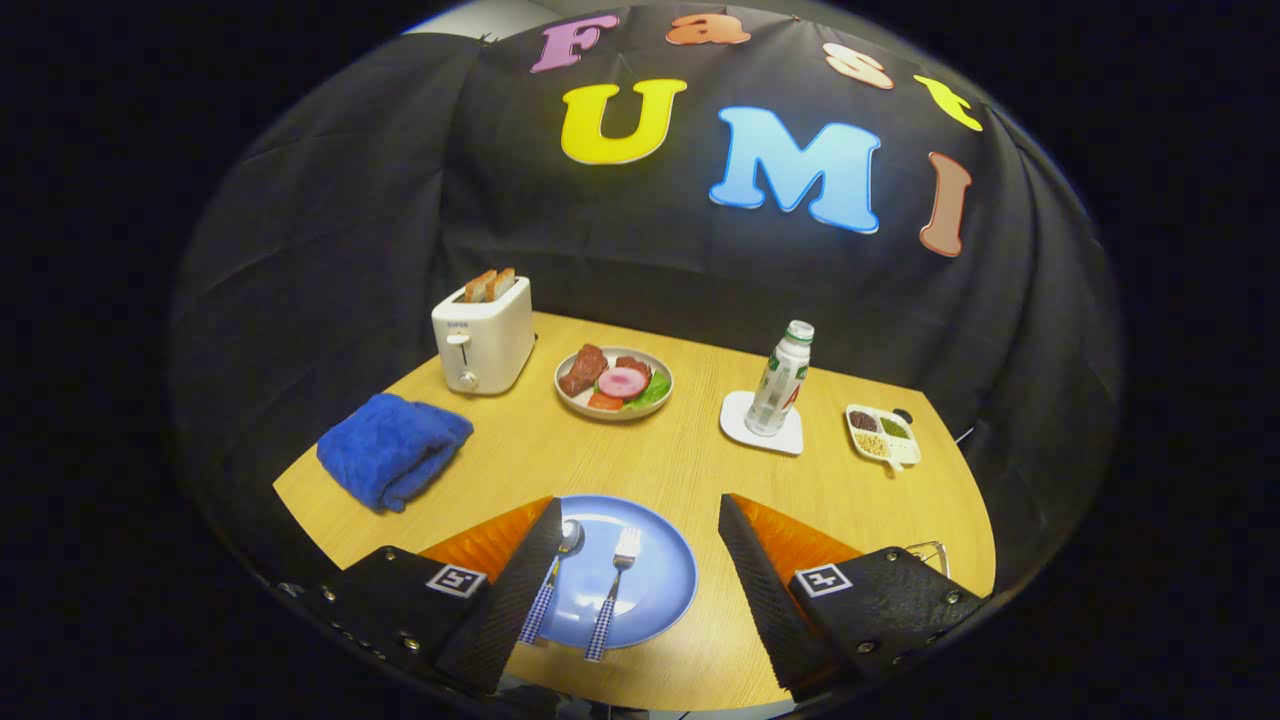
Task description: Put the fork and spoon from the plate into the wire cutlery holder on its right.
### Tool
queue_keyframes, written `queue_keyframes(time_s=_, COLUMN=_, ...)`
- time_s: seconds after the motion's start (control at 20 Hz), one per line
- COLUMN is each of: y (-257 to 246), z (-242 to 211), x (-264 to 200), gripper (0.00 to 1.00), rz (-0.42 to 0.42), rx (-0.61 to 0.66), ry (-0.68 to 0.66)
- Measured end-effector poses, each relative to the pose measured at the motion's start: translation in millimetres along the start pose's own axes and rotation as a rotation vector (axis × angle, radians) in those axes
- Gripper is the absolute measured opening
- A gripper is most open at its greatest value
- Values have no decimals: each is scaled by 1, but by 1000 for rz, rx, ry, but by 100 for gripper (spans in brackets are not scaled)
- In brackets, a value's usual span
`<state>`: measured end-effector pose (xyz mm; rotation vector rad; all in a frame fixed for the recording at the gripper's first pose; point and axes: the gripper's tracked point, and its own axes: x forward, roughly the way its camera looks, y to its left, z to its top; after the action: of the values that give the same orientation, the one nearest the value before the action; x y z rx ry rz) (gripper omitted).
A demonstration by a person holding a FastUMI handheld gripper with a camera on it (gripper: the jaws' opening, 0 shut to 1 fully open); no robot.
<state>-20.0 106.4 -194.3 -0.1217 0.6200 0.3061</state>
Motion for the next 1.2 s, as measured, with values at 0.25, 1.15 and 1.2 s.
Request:
queue_keyframes(time_s=0.25, y=6, z=-35, x=13, gripper=97, rz=11, rx=-25, ry=117)
queue_keyframes(time_s=1.15, y=19, z=-137, x=61, gripper=81, rz=78, rx=-39, ry=515)
queue_keyframes(time_s=1.2, y=20, z=-142, x=64, gripper=80, rz=86, rx=-36, ry=534)
